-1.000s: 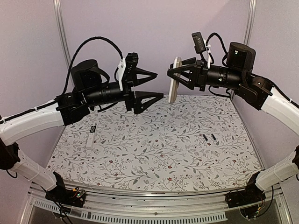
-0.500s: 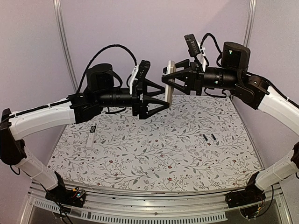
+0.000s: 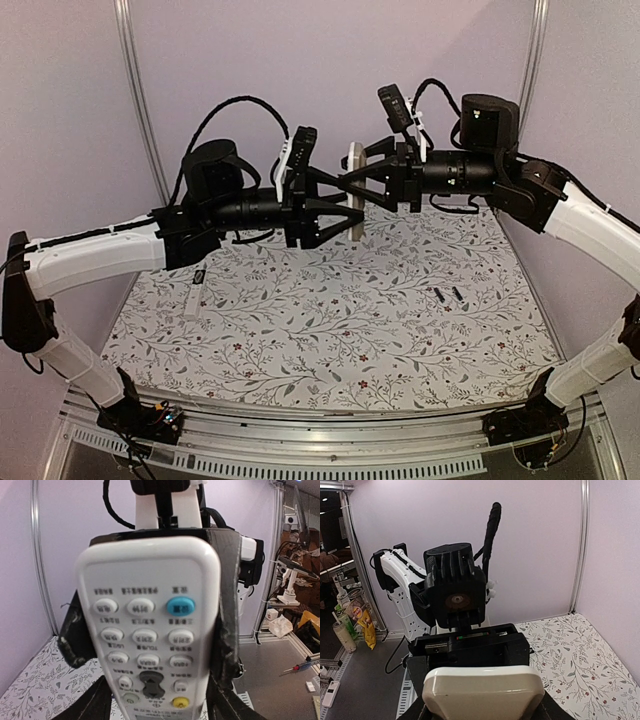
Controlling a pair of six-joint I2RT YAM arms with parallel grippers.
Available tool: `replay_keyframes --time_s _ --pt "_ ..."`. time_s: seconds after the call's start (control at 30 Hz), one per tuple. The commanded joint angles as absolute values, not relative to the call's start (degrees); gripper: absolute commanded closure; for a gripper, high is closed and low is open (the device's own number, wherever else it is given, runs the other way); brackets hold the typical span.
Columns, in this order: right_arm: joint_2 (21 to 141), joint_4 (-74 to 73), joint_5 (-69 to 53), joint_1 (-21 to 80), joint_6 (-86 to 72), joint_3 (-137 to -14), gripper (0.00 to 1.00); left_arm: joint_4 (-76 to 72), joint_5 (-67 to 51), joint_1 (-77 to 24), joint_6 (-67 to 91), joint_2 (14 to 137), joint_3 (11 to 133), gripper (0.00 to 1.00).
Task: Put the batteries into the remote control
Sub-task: Pass from the right arm to the left
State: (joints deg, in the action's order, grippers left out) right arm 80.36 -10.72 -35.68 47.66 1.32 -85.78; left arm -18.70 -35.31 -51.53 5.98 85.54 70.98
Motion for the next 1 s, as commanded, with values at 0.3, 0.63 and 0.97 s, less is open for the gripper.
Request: replay_keyframes --time_s 0.3,0.63,0.97 --pt "81.61 -11.89 -36.62 48.08 1.88 -88.37 1.0 -24.29 -38.31 -52.27 6.07 86.81 68.92 0.72" --pt "80.38 -10.05 -35.77 48.08 1.71 -86.67 0.32 -29.98 -34.65 -52.61 5.49 83.35 63.38 1.0" --pt "74.78 0.39 -36.21 48.08 -0.69 -77.55 0.14 -51.41 -31.29 -53.61 7.69 78.0 50.67 1.0"
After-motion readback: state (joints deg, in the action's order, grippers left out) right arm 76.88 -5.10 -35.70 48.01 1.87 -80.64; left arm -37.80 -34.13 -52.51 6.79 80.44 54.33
